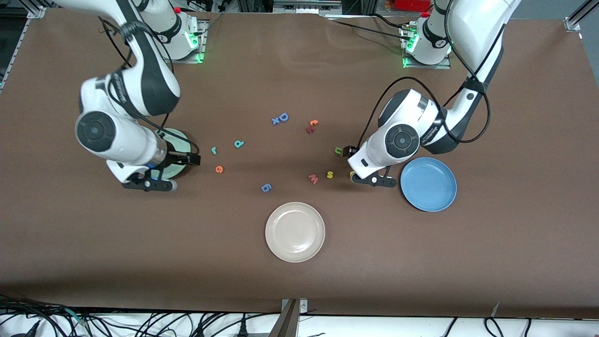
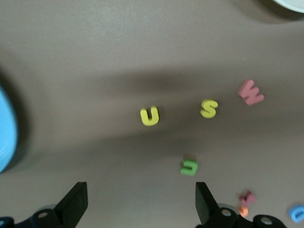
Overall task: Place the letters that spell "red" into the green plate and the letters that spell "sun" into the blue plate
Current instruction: 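Reach the left gripper to the yellow U while the right gripper reaches the orange letter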
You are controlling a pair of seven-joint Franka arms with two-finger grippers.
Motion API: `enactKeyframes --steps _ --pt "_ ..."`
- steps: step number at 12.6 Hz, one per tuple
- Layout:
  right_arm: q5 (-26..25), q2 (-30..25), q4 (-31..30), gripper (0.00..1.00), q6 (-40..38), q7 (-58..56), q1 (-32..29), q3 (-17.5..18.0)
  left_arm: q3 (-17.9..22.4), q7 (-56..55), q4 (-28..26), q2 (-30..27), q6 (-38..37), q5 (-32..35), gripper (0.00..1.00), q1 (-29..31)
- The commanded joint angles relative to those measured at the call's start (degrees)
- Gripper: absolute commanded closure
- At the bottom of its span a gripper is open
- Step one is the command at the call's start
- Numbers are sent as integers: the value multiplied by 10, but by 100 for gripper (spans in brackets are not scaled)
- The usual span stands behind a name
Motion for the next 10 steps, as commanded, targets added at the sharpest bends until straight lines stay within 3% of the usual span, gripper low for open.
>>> enactKeyframes --steps 1,2,6,10 --pt "10 45 8 1 43 14 9 -3 -1 -45 -73 0 109 9 0 -7" --pt "10 59 7 1 44 19 19 -3 0 -57 -80 12 133 23 0 -12" --pt "10 99 -28 2 103 65 59 -3 -2 -191 -69 53 156 200 0 -21" --pt "9 107 -84 6 180 61 59 -3 -2 -199 -62 76 231 199 0 -17"
